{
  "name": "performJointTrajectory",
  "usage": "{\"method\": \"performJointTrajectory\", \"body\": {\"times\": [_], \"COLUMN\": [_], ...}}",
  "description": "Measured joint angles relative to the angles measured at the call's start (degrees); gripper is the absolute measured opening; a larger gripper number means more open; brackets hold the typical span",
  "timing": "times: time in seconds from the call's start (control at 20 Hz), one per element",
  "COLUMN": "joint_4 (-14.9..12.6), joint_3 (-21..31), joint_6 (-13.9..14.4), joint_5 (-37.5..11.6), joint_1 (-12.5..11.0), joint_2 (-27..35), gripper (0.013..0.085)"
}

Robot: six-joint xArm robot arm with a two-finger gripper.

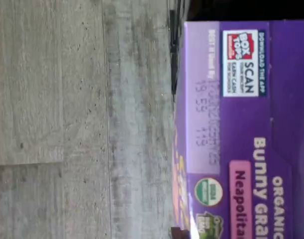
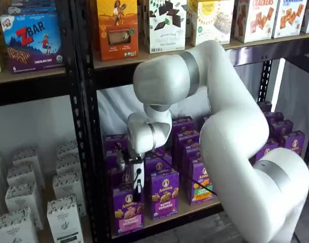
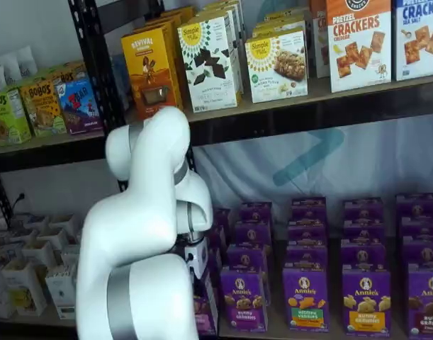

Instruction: Pick up the purple box with a pink patch in the middle, on the bottom shelf, the first box from the left

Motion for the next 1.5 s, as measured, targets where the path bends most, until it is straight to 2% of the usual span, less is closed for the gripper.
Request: {"method": "performJointTrajectory", "body": {"times": [0.15, 0.25, 0.4, 0.75, 0.9, 1.2, 1.4, 1.5], "joint_4": [-0.30, -1.90, -2.44, 0.92, -1.46, -3.98, -7.72, -8.70], "joint_3": [1.14, 2.55, 6.14, 18.27, 23.22, 33.21, 38.93, 41.40], "joint_6": [0.32, 1.74, 2.10, -1.77, 0.18, 2.38, 5.72, 6.58], "joint_5": [0.29, -0.20, -2.02, -6.65, -7.11, -6.64, -6.53, -5.23], "joint_1": [0.04, 0.07, 0.04, -0.54, -0.77, -0.93, -1.09, -1.15], "joint_2": [-0.93, -1.88, -4.17, -13.10, -17.42, -27.58, -34.38, -38.13], "gripper": [0.0330, 0.0330, 0.0330, 0.0330, 0.0330, 0.0330, 0.0330, 0.0330]}}
